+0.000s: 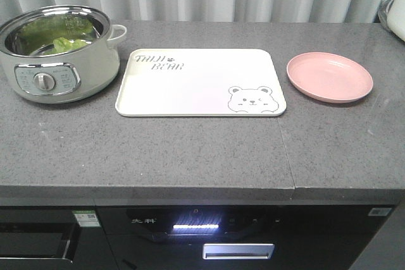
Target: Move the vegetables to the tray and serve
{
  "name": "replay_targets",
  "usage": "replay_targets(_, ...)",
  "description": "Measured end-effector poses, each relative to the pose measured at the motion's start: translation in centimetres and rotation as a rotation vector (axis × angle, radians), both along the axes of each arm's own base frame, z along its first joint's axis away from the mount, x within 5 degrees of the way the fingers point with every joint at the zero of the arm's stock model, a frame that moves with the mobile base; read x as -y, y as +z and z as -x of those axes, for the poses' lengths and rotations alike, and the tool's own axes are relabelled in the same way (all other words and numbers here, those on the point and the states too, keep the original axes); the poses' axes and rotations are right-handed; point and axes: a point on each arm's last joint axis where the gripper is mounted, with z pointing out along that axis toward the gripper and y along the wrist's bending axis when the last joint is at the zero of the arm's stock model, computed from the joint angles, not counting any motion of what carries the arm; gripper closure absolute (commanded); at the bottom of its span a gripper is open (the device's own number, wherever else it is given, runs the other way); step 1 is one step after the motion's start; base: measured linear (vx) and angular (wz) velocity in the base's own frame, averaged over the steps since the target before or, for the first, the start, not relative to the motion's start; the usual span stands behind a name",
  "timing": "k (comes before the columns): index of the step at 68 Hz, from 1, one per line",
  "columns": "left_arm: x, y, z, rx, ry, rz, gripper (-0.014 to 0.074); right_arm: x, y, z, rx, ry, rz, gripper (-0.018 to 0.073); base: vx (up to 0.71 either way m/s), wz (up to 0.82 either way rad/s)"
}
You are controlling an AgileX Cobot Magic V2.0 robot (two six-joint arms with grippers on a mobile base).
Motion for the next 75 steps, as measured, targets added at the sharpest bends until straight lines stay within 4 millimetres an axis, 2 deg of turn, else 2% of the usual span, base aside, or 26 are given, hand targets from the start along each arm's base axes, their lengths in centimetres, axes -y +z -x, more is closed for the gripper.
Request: replay_targets(75, 0.00, 0.00, 0.00, 0.000, 0.000, 0.000, 0.0603, 0.00, 0.00, 0.00, 0.000, 0.000, 0.000, 0.0564, 0.08, 0.00)
